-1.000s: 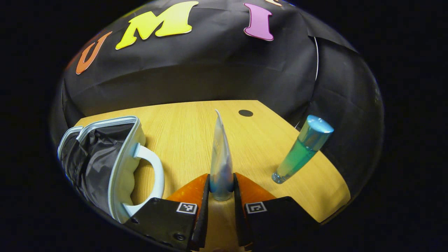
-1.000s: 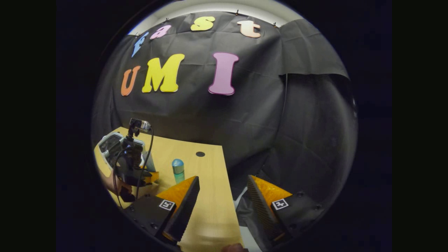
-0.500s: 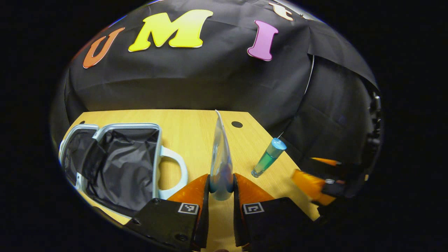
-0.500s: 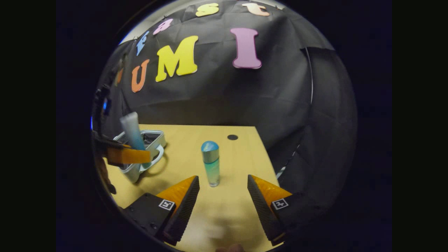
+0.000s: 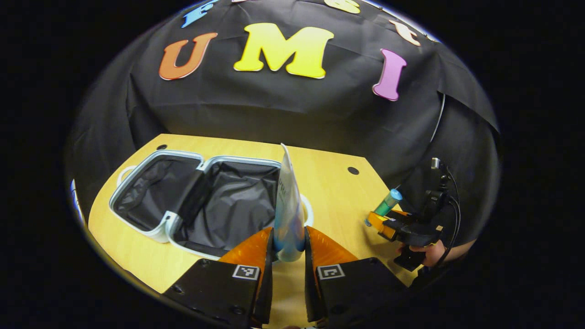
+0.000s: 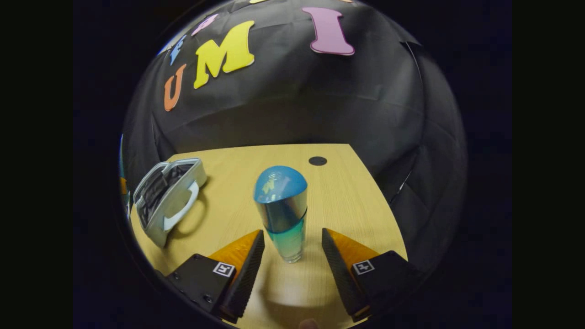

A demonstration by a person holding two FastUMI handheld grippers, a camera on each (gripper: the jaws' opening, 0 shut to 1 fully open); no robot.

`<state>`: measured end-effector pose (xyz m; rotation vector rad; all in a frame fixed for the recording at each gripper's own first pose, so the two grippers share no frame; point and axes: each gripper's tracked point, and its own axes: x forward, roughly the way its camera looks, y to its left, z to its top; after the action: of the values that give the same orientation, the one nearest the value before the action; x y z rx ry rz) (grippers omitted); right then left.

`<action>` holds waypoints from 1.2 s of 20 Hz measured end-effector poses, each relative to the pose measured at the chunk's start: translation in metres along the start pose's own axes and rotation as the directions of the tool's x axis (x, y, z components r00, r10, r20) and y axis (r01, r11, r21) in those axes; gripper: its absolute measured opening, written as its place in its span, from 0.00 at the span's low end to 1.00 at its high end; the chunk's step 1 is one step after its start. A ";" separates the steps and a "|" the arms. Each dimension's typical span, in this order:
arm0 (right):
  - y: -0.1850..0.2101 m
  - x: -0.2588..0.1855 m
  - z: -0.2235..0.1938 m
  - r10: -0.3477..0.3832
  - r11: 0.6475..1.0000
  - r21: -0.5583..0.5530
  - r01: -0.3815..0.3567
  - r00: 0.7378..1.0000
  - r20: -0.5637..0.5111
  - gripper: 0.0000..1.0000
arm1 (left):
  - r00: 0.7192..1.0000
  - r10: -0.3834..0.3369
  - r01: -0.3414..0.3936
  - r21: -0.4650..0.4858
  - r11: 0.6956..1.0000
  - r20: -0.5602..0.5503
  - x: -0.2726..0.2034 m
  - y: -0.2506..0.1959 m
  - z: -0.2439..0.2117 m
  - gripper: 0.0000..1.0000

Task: First open the suitcase, pack the skin care products into it, and then close the suitcase.

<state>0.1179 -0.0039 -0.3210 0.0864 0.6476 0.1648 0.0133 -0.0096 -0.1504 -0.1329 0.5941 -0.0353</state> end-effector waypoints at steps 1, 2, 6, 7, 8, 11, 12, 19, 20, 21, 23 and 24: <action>0.000 0.004 0.000 0.000 1.000 0.002 0.000 1.000 -0.005 0.67 | 1.000 0.019 -0.018 -0.007 1.000 0.006 -0.003 0.012 0.003 0.32; 0.001 0.006 0.000 0.002 1.000 0.000 -0.002 1.000 -0.015 0.59 | 0.999 0.038 -0.038 -0.020 0.999 0.009 -0.006 0.024 0.005 0.31; 0.001 0.012 -0.001 -0.026 0.999 -0.038 0.025 1.000 -0.015 0.45 | 0.997 0.072 -0.072 -0.073 0.995 0.000 -0.004 0.069 0.012 0.31; 0.002 0.008 0.000 -0.026 0.999 -0.043 0.025 0.999 -0.025 0.39 | 0.998 0.064 -0.064 -0.063 0.996 -0.002 -0.003 0.079 0.016 0.31; 0.002 0.006 0.000 -0.029 0.998 -0.052 0.027 0.999 -0.039 0.38 | 0.999 0.052 -0.053 -0.043 0.998 -0.013 -0.002 0.086 0.020 0.31; 0.009 -0.013 0.013 -0.013 0.997 -0.071 0.012 1.000 -0.022 0.32 | 0.997 0.002 -0.002 -0.006 1.000 -0.076 0.016 0.112 0.029 0.32; 0.012 -0.024 0.019 0.001 0.998 -0.063 -0.002 1.000 -0.016 0.34 | 0.993 -0.032 0.030 -0.017 0.999 -0.117 0.023 0.114 0.027 0.31; 0.057 -0.120 0.050 0.169 0.981 0.101 -0.166 0.985 -0.024 0.34 | 0.863 -0.187 0.153 -0.110 0.982 -0.469 0.102 0.131 -0.020 0.32; 0.062 -0.133 0.050 0.182 0.974 0.141 -0.176 0.983 -0.027 0.33 | 0.829 -0.208 0.159 -0.138 0.978 -0.520 0.110 0.131 -0.028 0.32; 0.068 -0.143 0.050 0.191 0.968 0.173 -0.184 0.981 -0.027 0.34 | 0.797 -0.225 0.160 -0.164 0.973 -0.560 0.117 0.130 -0.034 0.32; 0.079 -0.165 0.047 0.227 0.949 0.232 -0.213 0.973 -0.034 0.33 | 0.727 -0.249 0.158 -0.196 0.968 -0.640 0.128 0.132 -0.046 0.32; 0.084 -0.176 0.047 0.251 0.935 0.269 -0.232 0.967 -0.037 0.34 | 0.694 -0.249 0.154 -0.199 0.968 -0.675 0.137 0.132 -0.053 0.32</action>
<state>-0.0022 0.0462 -0.1687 0.4191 0.7263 0.3203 0.0964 0.1051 -0.2880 -0.3182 1.3507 -0.2752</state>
